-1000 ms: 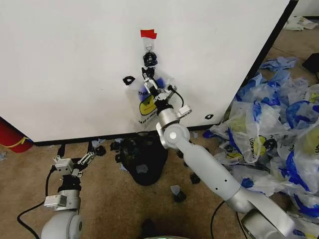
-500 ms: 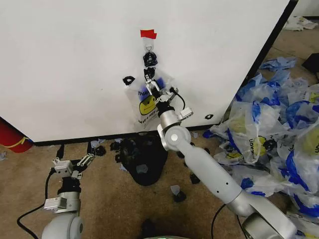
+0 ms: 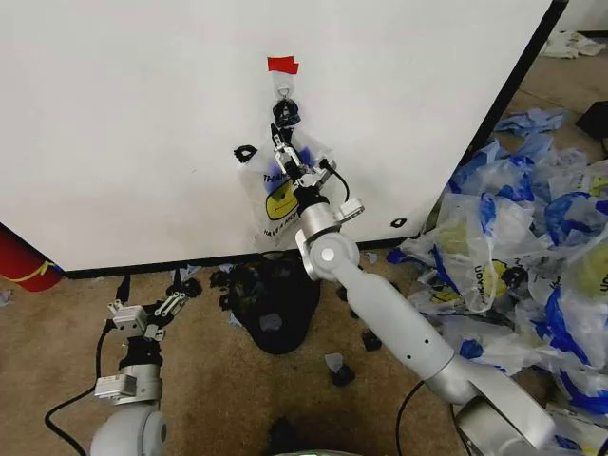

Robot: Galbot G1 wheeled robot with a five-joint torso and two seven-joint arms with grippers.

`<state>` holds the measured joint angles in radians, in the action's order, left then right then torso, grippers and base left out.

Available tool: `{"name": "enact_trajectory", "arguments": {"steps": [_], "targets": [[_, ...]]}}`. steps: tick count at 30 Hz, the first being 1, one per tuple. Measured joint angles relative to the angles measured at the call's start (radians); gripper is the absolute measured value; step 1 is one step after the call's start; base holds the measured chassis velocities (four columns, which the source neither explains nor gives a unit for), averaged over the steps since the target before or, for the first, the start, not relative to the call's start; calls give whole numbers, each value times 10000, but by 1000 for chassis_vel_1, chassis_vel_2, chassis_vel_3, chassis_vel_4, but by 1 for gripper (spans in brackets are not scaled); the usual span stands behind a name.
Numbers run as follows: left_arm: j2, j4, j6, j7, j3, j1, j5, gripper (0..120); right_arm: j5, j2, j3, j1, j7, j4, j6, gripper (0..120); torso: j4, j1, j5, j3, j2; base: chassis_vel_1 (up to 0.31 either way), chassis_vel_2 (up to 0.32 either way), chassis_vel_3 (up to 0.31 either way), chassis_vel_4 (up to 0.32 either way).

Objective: Pick up the garbage bag from the wall and place it over the trash bin.

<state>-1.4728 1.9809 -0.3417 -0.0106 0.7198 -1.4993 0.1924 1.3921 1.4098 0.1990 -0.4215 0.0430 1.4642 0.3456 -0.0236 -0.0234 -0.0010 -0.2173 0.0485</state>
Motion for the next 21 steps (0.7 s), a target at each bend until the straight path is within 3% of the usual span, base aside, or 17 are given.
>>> {"name": "enact_trajectory", "arguments": {"steps": [4, 10, 14, 21], "targets": [[-71, -17, -28, 3, -36, 2, -30, 100, -1, 37, 6, 36, -1, -20, -4, 82, 0, 0, 0, 0, 0, 0, 0, 0, 0], [-137, -96, -128, 16, -94, 16, -103, 100, -35, 68, 6, -9, -17, -20, -6, 68, 0, 0, 0, 0, 0, 0, 0, 0, 0], [-161, -137, -182, 25, -134, 44, -136, 100, -74, 11, -6, -85, -18, 0, -6, 51, 0, 0, 0, 0, 0, 0, 0, 0, 0], [-237, -196, -296, 39, -204, 70, -195, 100, -156, -47, -17, -124, -18, 0, -5, 35, 0, 0, 1, 0, 0, 0, 0, 0, 0]]}}
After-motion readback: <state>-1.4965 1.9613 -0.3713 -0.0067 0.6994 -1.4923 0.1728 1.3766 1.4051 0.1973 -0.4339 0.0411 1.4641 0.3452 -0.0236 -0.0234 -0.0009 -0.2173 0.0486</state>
